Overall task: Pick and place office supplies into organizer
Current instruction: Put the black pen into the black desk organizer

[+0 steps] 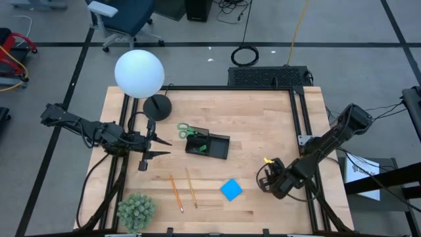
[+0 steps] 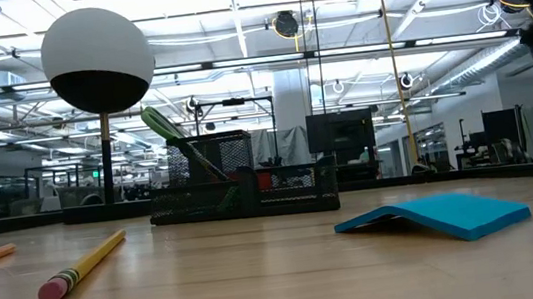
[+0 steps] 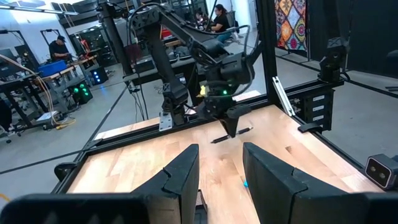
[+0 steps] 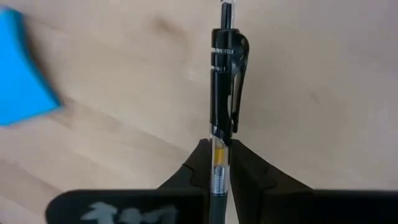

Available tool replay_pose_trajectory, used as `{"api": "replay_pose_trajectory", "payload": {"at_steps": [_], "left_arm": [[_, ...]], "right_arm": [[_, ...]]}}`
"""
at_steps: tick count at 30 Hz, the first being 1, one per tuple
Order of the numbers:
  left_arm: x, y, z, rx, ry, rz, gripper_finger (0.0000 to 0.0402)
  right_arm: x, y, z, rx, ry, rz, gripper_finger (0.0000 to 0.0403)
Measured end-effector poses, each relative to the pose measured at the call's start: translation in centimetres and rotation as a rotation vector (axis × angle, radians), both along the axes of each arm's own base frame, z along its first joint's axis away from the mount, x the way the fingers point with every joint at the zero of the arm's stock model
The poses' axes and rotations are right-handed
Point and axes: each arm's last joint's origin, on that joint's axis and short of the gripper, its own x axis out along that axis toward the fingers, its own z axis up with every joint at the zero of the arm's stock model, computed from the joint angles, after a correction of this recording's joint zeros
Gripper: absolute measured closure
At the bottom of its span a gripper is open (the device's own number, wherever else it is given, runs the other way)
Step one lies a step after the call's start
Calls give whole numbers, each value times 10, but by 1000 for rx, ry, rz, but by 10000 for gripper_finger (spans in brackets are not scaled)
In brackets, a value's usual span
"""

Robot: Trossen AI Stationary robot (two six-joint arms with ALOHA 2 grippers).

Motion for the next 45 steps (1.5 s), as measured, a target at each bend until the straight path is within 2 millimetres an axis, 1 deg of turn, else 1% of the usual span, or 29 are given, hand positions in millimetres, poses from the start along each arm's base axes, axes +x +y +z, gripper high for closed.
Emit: {"api": "replay_pose_trajectory", "payload": {"at_steps": [6,12,19,26,30,36,45], "left_arm": [[0,0,0,-1,0,0,270],[0,0,0,-25,5,2,270],[0,0,-1,-28,17,3,270],[-1,0,-6,-102,74,12,270],[-1,0,-5,-163,75,18,270],[0,0,-4,-187,71,29,270],[0,1,-3,-190,53,43,270]], "right_arm": [[14,-18,13,-65,-125,46,383],[32,-37,21,-175,-255,132,383],[54,-62,21,-317,-368,281,384],[74,-84,22,-366,-530,484,384],[80,-100,22,-371,-607,559,384],[85,-121,21,-432,-697,546,384],[98,-130,46,-593,-982,522,384]]}}
